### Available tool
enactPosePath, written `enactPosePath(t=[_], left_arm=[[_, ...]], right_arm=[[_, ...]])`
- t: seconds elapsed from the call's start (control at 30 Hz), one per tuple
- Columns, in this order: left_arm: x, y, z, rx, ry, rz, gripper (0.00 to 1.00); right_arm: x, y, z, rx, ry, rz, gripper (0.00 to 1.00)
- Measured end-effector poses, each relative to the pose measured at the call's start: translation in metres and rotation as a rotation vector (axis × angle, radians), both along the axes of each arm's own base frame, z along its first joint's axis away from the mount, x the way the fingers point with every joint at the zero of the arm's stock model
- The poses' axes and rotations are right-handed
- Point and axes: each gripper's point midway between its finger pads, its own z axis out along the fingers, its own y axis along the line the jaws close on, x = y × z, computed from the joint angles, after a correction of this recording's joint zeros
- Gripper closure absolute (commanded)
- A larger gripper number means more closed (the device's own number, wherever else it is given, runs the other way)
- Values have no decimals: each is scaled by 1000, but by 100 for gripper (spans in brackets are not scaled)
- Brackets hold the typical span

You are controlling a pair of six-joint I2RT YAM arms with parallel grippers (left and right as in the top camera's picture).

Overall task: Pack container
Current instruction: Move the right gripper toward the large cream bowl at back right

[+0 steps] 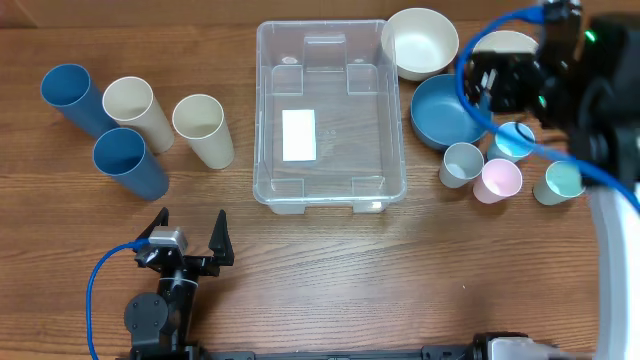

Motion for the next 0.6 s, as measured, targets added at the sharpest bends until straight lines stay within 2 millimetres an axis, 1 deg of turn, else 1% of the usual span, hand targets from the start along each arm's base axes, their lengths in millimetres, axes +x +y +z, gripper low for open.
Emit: enactPosePath(t=[0.03,0.07,0.1,0.13,0.2,0.23,0.33,0.37,0.4,0.43,0.5,0.57,0.6], left_arm=[[0,0,0,0,0,0,0],[0,0,0,0,0,0,0],[0,0,0,0,0,0,0],[0,0,0,0,0,0,0],[0,0,0,0,0,0,0],[0,0,0,0,0,0,0],[0,0,0,0,0,0,0],[0,0,0,0,0,0,0],[0,0,0,0,0,0,0],[0,0,0,0,0,0,0],[0,0,0,0,0,0,0],[0,0,0,0,0,0,0],[0,0,0,0,0,0,0]], right_arm=[[11,1,-12,1,26,2,0],[33,0,-34,4,64,-2,0],[39,0,-40,6,74,-5,0],[50,-4,-49,13,83,-18,0],[66,-16,-53,33,69,-59,0],[73,-30,-57,49,72,-99,0],[88,-85,-74,124,110,-270,0],[91,-106,-84,156,135,-335,0],[94,-122,-95,180,160,-384,1],[95,-133,-104,196,182,-418,1],[100,-163,-134,235,244,-504,3],[105,-177,-156,254,279,-545,4],[109,-181,-168,259,291,-554,5]])
